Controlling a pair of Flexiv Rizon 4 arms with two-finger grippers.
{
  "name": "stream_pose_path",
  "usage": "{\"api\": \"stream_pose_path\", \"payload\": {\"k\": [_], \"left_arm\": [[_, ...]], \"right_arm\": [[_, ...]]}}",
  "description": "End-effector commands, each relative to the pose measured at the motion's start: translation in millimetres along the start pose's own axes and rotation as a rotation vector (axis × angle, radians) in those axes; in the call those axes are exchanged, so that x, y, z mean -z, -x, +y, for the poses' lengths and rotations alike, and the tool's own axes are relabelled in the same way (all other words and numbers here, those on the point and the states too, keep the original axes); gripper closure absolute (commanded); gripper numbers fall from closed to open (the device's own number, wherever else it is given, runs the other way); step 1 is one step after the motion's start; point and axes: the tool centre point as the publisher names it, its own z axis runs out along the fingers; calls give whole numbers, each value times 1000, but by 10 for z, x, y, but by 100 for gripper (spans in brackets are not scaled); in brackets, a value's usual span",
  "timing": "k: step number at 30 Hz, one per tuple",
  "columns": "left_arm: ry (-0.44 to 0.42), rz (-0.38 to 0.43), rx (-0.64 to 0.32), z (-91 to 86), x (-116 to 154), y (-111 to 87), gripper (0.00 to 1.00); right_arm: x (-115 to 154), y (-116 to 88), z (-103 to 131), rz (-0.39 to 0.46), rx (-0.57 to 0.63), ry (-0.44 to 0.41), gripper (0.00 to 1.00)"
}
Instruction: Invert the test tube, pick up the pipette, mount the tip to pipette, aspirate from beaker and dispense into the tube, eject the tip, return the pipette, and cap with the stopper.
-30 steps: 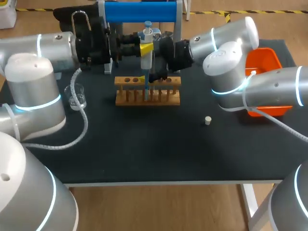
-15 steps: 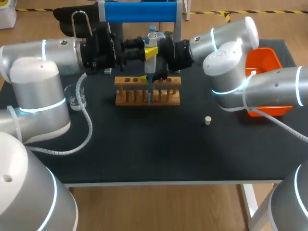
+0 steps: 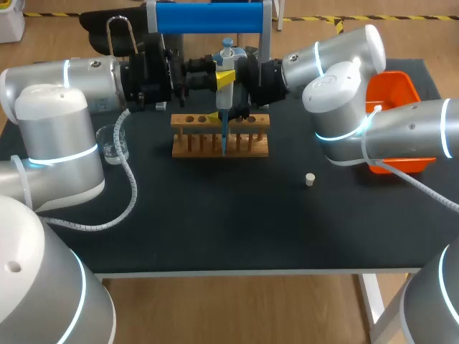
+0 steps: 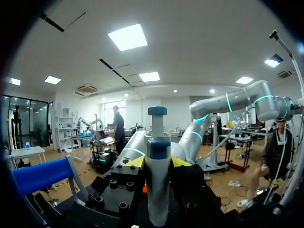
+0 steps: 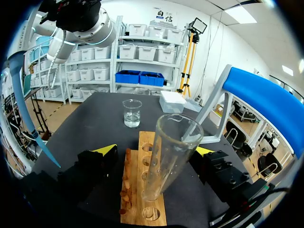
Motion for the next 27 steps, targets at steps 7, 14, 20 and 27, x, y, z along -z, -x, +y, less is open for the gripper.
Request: {"api": "stream_pose_path", "payload": {"k": [7,14,20,27], "left_arm": [[-2,1,-1,-2,5,0,100],[-2,1,-1,-2,5,0,100],[-2,1,-1,-2,5,0,100],[-2,1,-1,-2,5,0,100]], "right_arm": [[266,-11,-67,-21,-19,7,0],[586,-92,-123,-33,-27,20,0],[946,-254,-167,-36,-32,35,0],[1378,-476,-102,-43,-21,90,0]]}}
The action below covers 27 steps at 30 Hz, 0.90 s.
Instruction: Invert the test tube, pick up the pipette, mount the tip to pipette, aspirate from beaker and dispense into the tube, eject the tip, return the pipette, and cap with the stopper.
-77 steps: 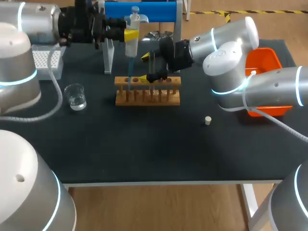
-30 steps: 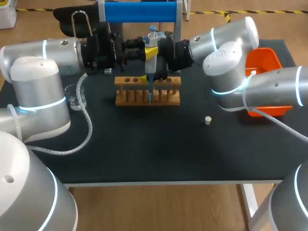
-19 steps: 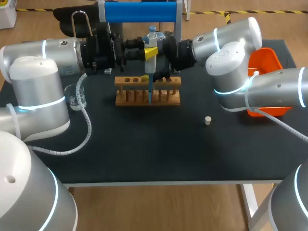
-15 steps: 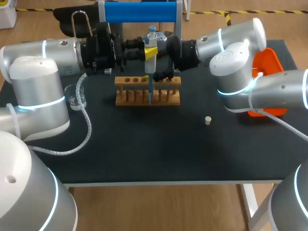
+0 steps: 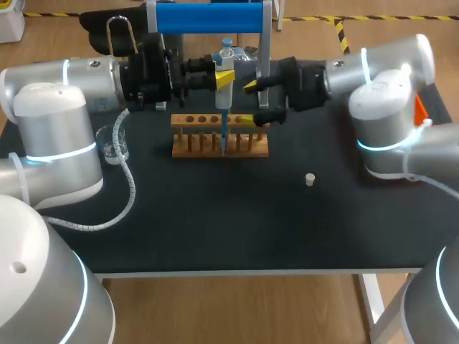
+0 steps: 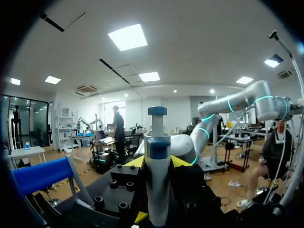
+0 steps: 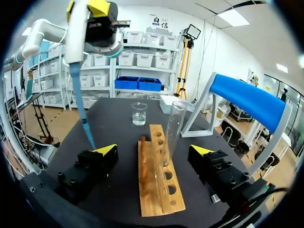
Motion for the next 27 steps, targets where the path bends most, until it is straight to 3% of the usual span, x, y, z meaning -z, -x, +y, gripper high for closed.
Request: {"api": "stream_pose_path", "payload": {"k": [1,11,27], "left_arm": [[-3,-1,-1,0,-6,-2,100],[-3,-1,-1,0,-6,-2,100],[-3,-1,-1,0,-6,-2,100]], "right_arm": [[574,-217,72,-9,10,47,0],[914,-527,404,36,5,228,0],[799,-812,911,158,-20,418,0]]}}
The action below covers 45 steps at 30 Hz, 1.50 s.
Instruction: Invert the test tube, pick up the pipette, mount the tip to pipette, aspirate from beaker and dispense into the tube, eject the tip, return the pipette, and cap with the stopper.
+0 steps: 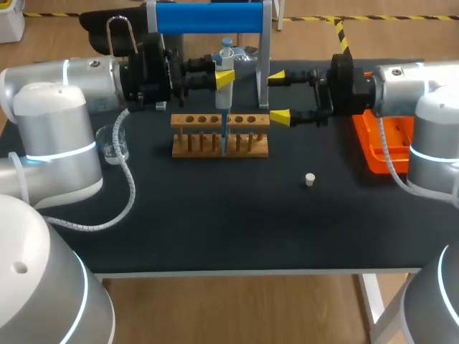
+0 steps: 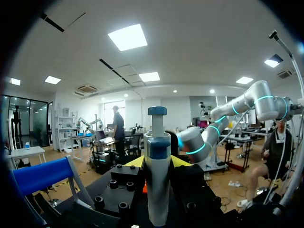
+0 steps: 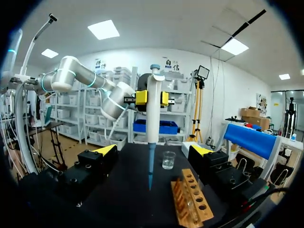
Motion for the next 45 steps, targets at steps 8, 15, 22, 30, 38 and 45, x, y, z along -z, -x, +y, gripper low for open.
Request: {"api": "stream_pose_path", "payload": {"k": [8,15,22,30,38,45], "left_arm": [[-2,-1,-1,1,-5,0,100],[-2,-1,-1,1,-5,0,100],[-2,-1,-1,1,-5,0,100],[-2,-1,-1,1,-5,0,100],[-2,-1,-1,1,-5,0,100],[-2,-1,-1,1,-5,0,100]], "right_arm": [[-318,-8,107,59,-26,50,0],[-496,4,189,74,-44,68,3],[-664,-10,244,90,-65,75,16],[-783,-13,297,94,-60,69,22],[-867,-27,334,99,-52,61,30],[-909,-28,341,97,-50,58,37]]}}
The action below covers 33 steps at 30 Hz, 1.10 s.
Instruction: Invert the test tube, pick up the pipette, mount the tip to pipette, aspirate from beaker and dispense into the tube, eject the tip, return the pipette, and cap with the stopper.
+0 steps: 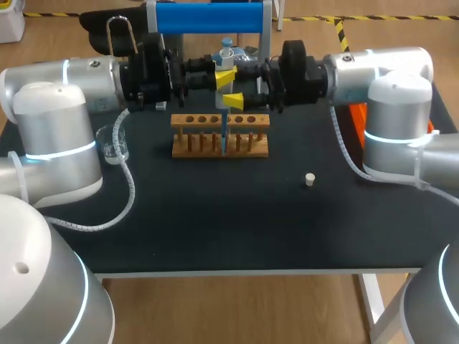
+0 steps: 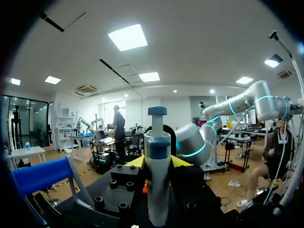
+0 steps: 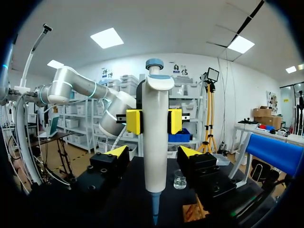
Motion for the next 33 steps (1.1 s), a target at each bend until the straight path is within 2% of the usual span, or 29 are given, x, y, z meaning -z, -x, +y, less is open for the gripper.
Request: {"api": "stream_pose_path", "payload": {"k": [1,13,27,33], "left_arm": [[-1,-1,-1,-1,-6,-2,100],[-1,-1,-1,-1,-6,-2,100],[-1,-1,-1,-1,-6,-2,100],[-1,-1,-1,-1,-6,-2,100]], "right_arm": [[-31,-1,8,-6,-1,-1,38],[-101,13,19,3,3,-1,50],[-149,35,19,13,4,0,53],[-154,41,15,16,4,0,58]]}}
